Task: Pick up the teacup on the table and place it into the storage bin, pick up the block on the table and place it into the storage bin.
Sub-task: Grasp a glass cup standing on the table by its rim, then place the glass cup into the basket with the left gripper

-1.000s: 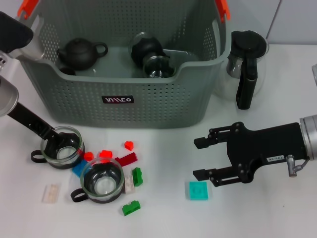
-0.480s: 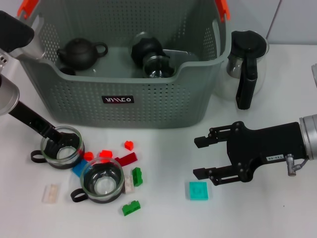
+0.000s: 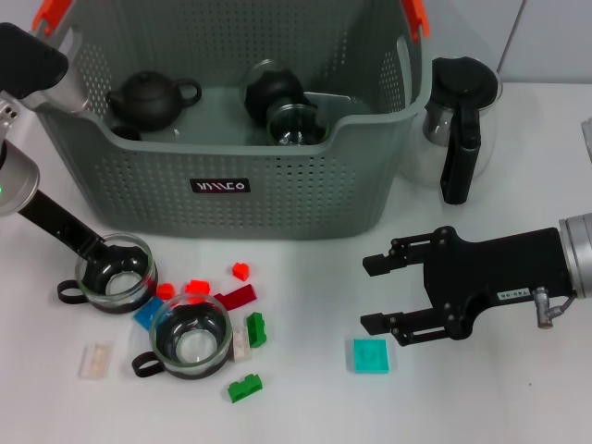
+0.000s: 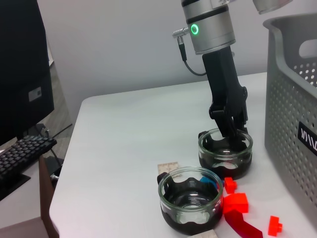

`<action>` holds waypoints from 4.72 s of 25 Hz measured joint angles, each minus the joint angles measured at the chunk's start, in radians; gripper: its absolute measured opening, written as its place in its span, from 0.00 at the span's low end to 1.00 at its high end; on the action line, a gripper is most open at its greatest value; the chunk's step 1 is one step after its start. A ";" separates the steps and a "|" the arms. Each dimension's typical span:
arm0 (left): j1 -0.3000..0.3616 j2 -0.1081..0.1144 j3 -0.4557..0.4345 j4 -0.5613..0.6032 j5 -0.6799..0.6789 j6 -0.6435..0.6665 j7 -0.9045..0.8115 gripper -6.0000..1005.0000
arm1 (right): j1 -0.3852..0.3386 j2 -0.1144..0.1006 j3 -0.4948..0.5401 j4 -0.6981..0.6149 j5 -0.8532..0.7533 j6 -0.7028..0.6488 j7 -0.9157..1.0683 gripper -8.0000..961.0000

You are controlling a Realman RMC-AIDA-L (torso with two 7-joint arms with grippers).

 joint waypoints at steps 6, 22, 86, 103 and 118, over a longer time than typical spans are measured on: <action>-0.004 0.000 -0.007 -0.003 -0.002 0.010 0.011 0.31 | 0.003 0.000 0.000 0.000 0.000 0.000 0.002 0.76; -0.017 0.006 -0.028 -0.016 -0.003 0.044 0.030 0.06 | 0.006 -0.002 0.006 0.000 0.000 0.000 0.011 0.76; -0.365 0.089 -0.020 -0.135 -0.008 -0.178 0.033 0.05 | 0.022 -0.001 0.001 -0.003 -0.028 0.018 0.040 0.76; -0.387 0.066 0.098 -0.303 -0.006 -0.316 0.037 0.05 | 0.032 0.000 0.000 -0.002 -0.028 0.020 0.040 0.76; -0.388 0.042 0.164 -0.327 -0.006 -0.306 0.029 0.05 | 0.033 0.001 0.000 -0.001 -0.028 0.022 0.040 0.76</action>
